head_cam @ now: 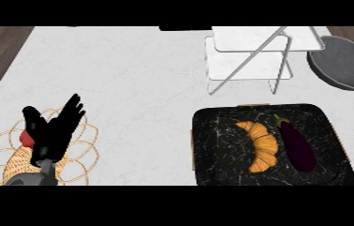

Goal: Pick the croissant from the tray and place it in the tiered shelf

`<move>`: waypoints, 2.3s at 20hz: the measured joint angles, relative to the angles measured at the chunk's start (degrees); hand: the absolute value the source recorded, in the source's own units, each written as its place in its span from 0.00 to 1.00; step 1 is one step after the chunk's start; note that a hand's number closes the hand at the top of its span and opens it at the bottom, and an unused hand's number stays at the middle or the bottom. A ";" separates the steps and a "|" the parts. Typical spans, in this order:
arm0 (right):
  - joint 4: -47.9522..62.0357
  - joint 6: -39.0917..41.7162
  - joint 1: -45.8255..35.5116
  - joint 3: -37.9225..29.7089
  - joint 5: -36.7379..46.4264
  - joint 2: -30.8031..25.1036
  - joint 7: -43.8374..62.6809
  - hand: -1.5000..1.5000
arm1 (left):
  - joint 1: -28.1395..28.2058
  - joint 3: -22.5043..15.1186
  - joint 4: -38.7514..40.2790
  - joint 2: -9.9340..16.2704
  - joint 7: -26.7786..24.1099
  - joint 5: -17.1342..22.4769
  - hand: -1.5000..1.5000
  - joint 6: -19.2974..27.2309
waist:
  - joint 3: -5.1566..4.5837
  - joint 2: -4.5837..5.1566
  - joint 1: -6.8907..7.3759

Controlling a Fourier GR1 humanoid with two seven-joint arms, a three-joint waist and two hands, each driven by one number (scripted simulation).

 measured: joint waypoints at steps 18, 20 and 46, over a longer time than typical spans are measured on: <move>-14.79 -12.77 -18.29 20.82 16.68 1.93 47.14 0.00 | -1.54 -0.43 -0.10 -1.87 1.32 -2.13 0.50 -0.81 | 0.01 0.40 1.91; -14.07 -12.47 -19.23 24.10 19.35 3.23 48.53 0.00 | -1.37 -0.32 -0.78 -1.71 2.55 -2.02 0.50 -1.03 | -0.02 0.41 1.87; -2.85 -11.69 -22.56 37.06 43.73 17.84 53.01 0.00 | -1.27 2.67 -0.39 -3.65 2.83 -4.10 0.50 -3.25 | 0.08 0.29 1.24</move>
